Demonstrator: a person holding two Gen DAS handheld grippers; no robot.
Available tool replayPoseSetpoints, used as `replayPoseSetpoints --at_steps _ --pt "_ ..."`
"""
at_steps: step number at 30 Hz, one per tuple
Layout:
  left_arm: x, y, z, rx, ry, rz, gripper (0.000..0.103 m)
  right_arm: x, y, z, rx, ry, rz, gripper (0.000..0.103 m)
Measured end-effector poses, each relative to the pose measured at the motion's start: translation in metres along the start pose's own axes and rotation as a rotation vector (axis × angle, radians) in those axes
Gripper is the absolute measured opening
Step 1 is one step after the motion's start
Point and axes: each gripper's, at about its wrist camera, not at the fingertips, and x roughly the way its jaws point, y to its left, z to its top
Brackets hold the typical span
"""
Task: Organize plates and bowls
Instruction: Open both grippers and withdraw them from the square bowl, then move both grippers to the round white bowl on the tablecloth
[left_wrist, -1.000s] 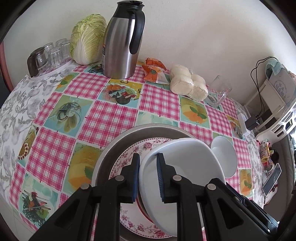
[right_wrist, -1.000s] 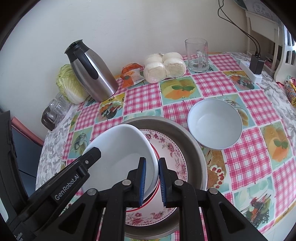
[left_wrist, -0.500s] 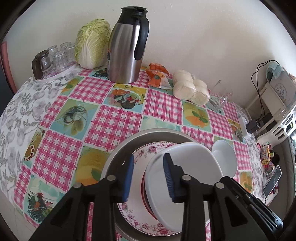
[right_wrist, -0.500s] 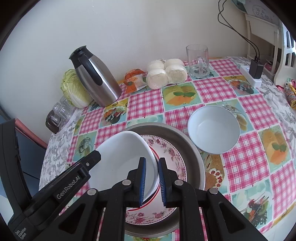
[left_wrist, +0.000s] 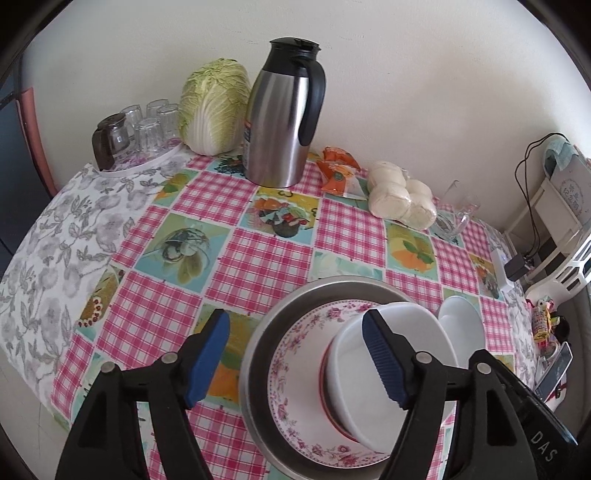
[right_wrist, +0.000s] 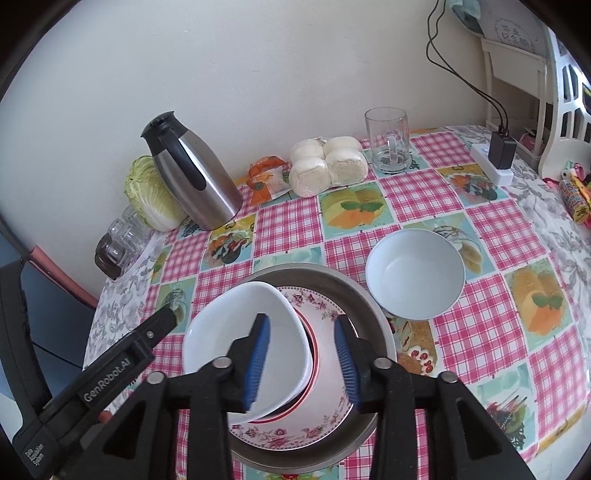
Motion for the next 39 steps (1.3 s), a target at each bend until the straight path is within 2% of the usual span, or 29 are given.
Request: replayPoseSetpoints --at_steps 3,9,12,13,16,24,29,34,39 --pt "0.002 0.004 -0.001 0.014 0.004 0.041 0.087 0.001 -0.003 0.0 0.006 -0.002 -0.012 0.062" --pt "0.004 0.01 -0.001 0.034 -0.009 0.115 0.088 0.005 -0.007 0.001 0.011 0.005 -0.022 0.081" --pt "0.002 0.015 0.0 0.019 -0.025 0.134 0.099 0.006 -0.008 0.0 0.008 0.005 -0.02 0.087" --pt "0.001 0.016 0.0 0.015 -0.033 0.141 0.099 0.006 -0.008 0.0 0.007 0.004 -0.02 0.089" --pt "0.0 0.022 0.001 -0.004 -0.033 0.156 0.1 0.006 -0.008 0.001 0.001 -0.003 -0.02 0.103" --pt "-0.011 0.037 0.004 -0.086 -0.072 0.187 0.1 0.003 -0.008 0.002 -0.016 -0.029 -0.011 0.103" --pt "-0.018 0.031 0.005 -0.091 -0.094 0.2 0.1 -0.001 -0.013 0.003 -0.013 -0.042 0.004 0.103" --pt "-0.023 0.014 0.005 -0.076 -0.122 0.183 0.1 -0.008 -0.024 0.007 0.0 -0.065 0.008 0.103" --pt "-0.029 -0.017 0.007 -0.044 -0.165 0.113 0.1 -0.019 -0.043 0.013 0.024 -0.096 0.011 0.103"
